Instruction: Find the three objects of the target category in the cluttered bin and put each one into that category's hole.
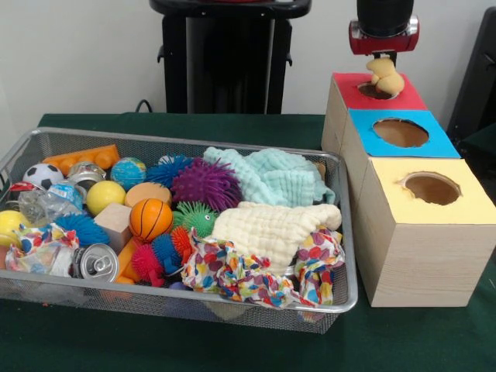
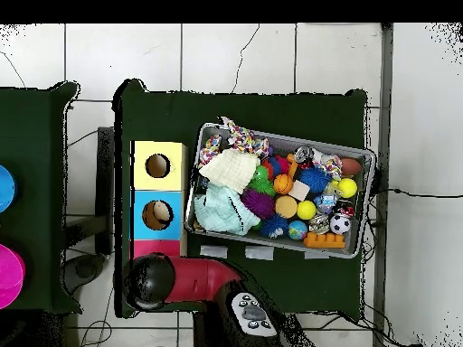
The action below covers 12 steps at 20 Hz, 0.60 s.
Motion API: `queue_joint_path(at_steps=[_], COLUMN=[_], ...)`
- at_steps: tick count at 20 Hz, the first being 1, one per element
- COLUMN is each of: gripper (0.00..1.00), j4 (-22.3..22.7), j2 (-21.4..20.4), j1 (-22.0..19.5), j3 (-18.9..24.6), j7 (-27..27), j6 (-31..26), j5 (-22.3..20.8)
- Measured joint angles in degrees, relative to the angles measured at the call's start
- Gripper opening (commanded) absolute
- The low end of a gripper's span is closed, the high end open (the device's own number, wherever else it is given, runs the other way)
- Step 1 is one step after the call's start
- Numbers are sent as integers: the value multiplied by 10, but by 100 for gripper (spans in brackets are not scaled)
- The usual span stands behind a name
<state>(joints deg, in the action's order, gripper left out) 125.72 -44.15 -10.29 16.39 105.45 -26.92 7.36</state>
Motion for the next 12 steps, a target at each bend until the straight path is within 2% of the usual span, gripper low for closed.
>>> queue_joint_path(at_steps=[12], gripper=[0], j4=[-5], j2=[-1], j1=[-6], j3=[0], j7=[0], j6=[-4], j5=[-19])
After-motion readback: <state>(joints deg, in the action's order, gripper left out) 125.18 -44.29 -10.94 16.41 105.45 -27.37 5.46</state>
